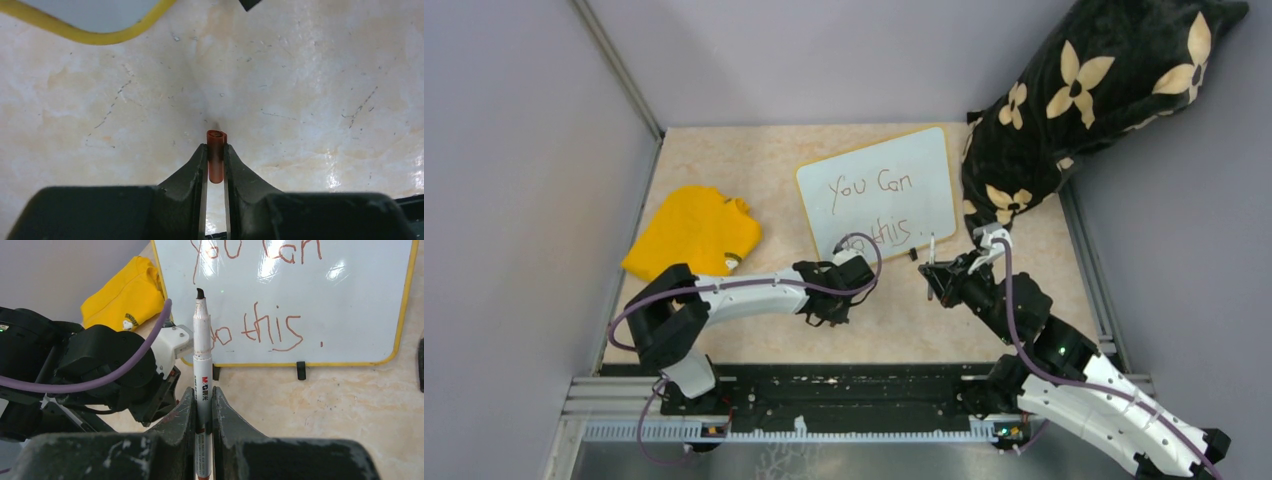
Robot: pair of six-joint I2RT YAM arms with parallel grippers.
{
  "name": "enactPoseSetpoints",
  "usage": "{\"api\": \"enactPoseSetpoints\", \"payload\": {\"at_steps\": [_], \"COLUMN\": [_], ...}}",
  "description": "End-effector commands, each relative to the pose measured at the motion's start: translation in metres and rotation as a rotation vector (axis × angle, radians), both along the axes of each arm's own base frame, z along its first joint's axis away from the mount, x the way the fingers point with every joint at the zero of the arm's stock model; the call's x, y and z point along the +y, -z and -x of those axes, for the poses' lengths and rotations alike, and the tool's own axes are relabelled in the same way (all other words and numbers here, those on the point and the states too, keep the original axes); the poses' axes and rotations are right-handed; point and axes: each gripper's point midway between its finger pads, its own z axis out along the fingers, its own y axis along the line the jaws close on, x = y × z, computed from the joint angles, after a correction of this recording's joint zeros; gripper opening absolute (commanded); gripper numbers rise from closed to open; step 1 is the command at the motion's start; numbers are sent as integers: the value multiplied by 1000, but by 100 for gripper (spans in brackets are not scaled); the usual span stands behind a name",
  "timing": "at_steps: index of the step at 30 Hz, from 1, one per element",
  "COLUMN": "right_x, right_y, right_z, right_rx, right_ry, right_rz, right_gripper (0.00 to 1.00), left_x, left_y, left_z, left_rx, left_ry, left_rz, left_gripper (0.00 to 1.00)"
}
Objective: Write a sentence on the whiteboard
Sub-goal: Close the whiteboard marker at the center of the board.
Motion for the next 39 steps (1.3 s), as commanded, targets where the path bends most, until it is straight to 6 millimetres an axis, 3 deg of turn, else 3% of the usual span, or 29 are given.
{"api": "enactPoseSetpoints", "payload": {"at_steps": [1, 9, 15, 21, 27, 30, 34, 39], "right_x": [4, 4, 2, 3, 3, 3, 2, 2], "right_y": [-18, -17, -18, -17, -16, -14, -12, -11], "right_z": [0, 0, 1, 1, 1, 1, 0, -1], "right_rx": [-40, -38, -38, -40, -38, -34, -30, -28], "right_ry": [-4, -5, -3, -3, -4, -4, 2, 6], "right_rz": [-69, -74, -75, -77, -77, -68, -59, -57], "right_gripper": [0, 0, 0, 0, 0, 0, 0, 0], "left_x": [9, -4, 5, 14, 22, 24, 22, 0], "left_y": [-10, -1, -5, -26, -35, -44, -51, -44], "left_z": [-10, -8, -14, -21, -24, -27, -22, 0], "left_rx": [-52, 21, -15, -82, -111, -144, -135, -41], "left_ry": [-186, -320, -329, -290, -191, -132, -58, 41], "left_rz": [47, 121, 60, 47, -13, -13, 11, 151], "left_gripper": [24, 32, 39, 58, 90, 98, 99, 99]}}
